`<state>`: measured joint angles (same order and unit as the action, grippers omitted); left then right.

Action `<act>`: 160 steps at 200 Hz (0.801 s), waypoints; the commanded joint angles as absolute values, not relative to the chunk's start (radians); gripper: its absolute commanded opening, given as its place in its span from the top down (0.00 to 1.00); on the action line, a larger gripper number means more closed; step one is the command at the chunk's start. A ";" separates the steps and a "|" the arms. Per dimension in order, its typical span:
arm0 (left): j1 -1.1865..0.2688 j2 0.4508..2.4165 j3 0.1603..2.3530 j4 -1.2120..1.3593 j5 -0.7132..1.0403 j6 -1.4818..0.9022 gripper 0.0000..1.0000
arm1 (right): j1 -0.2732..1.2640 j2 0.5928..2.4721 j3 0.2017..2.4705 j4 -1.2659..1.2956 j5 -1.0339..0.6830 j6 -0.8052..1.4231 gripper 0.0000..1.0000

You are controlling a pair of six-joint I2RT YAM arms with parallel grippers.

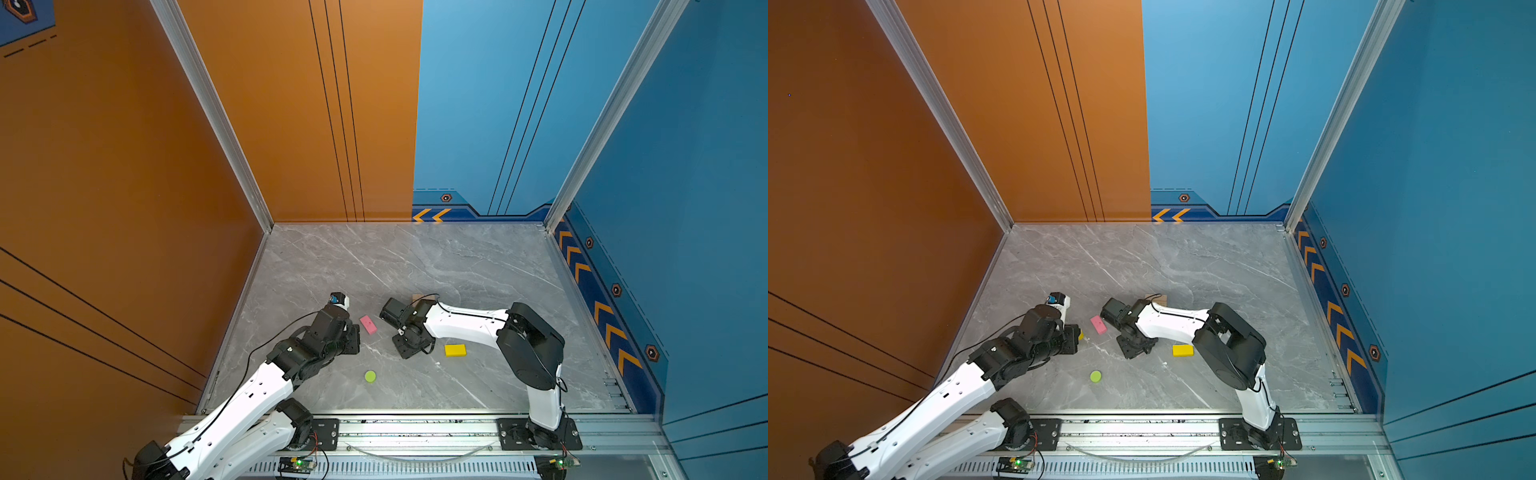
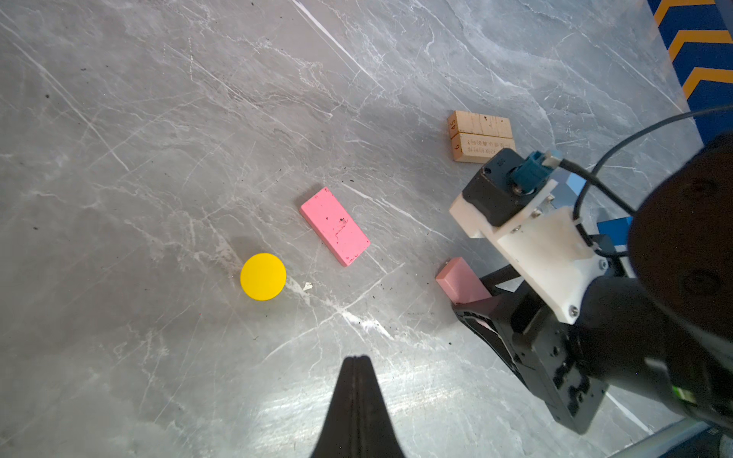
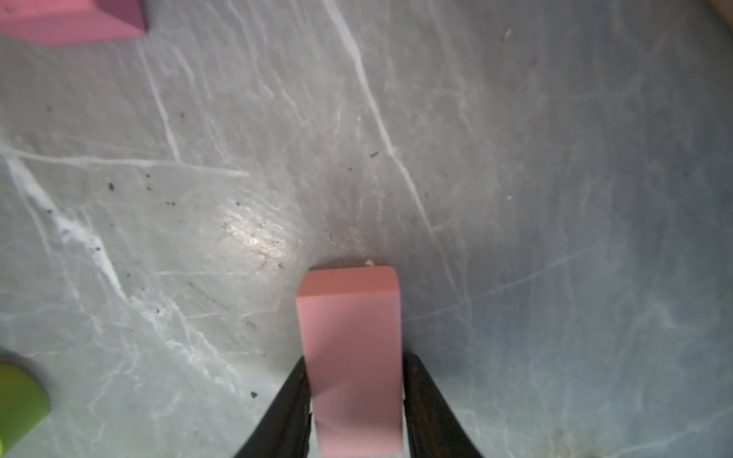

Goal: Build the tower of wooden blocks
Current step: 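Lift the light pink block with the right gripper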

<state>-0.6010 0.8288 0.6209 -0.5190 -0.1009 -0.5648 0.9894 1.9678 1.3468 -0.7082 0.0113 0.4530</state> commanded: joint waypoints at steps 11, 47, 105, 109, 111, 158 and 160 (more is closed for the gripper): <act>-0.589 0.827 0.602 -0.506 -0.087 -0.553 0.95 | 0.995 1.973 1.327 -0.699 0.006 0.478 0.74; -0.588 0.826 0.602 -0.506 -0.087 -0.551 0.95 | 0.981 1.943 1.356 -0.737 0.032 0.482 0.73; -0.585 0.827 0.592 -0.483 -0.076 -0.552 0.95 | 0.906 1.886 1.427 -0.806 0.080 0.483 0.73; -0.584 0.828 0.592 -0.480 -0.074 -0.551 0.95 | 0.898 1.884 1.433 -0.808 0.082 0.483 0.72; -0.583 0.828 0.592 -0.479 -0.072 -0.551 0.95 | 0.895 1.883 1.436 -0.811 0.083 0.483 0.72; -0.573 0.852 0.582 -0.445 -0.051 -0.550 0.95 | 0.806 1.906 1.516 -0.833 0.101 0.480 0.72; -0.572 0.853 0.582 -0.444 -0.049 -0.548 0.95 | 0.802 1.910 1.520 -0.833 0.103 0.480 0.72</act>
<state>-0.5865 0.8413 0.5995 -0.4728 -0.0776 -0.5648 0.8379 1.9133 1.4715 -0.7784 0.0628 0.4717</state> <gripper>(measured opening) 0.049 0.299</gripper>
